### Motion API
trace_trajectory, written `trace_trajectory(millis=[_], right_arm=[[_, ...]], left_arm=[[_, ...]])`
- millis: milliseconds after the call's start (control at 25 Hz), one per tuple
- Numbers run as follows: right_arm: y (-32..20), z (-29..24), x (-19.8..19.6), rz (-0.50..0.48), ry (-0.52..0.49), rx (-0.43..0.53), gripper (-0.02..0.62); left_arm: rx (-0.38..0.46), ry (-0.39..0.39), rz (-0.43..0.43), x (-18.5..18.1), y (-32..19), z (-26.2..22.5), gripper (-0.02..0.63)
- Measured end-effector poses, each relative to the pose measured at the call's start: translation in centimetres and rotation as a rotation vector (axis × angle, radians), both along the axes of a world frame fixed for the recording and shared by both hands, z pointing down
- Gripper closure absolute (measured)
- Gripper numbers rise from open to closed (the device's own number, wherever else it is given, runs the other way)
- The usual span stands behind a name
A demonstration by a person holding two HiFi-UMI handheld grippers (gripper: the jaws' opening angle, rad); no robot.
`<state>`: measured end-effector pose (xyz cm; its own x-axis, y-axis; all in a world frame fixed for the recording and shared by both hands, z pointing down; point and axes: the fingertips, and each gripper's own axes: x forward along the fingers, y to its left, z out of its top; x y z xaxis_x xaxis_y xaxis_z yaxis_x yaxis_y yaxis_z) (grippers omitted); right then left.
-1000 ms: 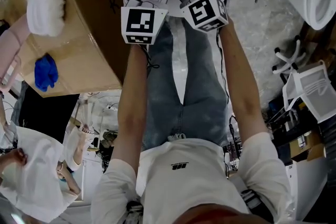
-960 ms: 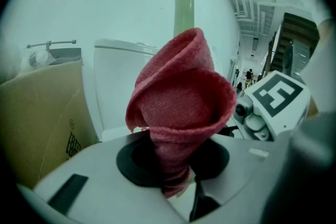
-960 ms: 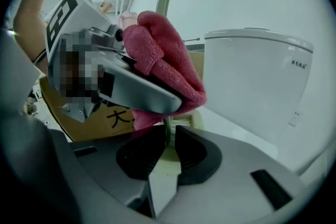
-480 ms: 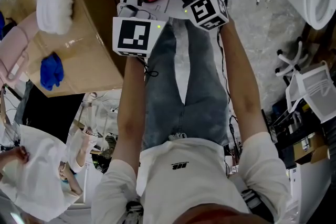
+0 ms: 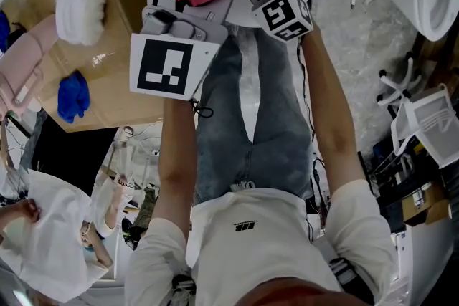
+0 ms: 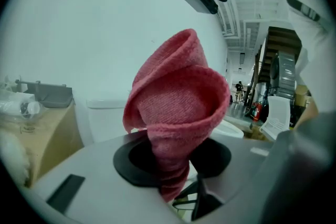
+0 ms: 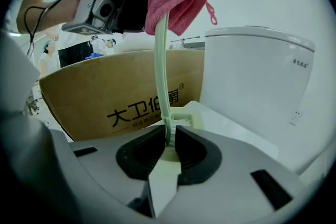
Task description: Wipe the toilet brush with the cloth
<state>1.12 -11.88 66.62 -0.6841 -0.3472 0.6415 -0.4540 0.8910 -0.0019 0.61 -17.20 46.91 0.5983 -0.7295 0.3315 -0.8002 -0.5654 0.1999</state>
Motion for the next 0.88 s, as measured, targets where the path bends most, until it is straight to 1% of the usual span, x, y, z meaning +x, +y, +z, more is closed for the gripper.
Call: trace_trajectory(millis=[200, 480, 600, 760, 880], right_arm=[[0.0, 0.0, 0.1, 0.007, -0.003, -0.002, 0.54], [-0.1, -0.1, 0.0, 0.005, -0.007, 0.005, 0.54], [-0.1, -0.1, 0.1, 0.006, -0.012, 0.004, 0.54], [0.0, -0.2, 0.1, 0.006, -0.015, 0.002, 0.54], [-0.1, -0.2, 0.1, 0.007, -0.021, 0.006, 0.54]], left_arm=[[0.039, 0.011, 0.022, 0.3, -0.9, -2.3, 0.434], [0.05, 0.005, 0.024, 0.2, -0.4, -2.0, 0.449], [0.038, -0.024, 0.039, 0.4, 0.0, -1.0, 0.46], [-0.006, -0.065, 0.036, 0.3, 0.9, 1.9, 0.483], [-0.032, -0.072, 0.023, 0.3, 1.1, 4.5, 0.489]])
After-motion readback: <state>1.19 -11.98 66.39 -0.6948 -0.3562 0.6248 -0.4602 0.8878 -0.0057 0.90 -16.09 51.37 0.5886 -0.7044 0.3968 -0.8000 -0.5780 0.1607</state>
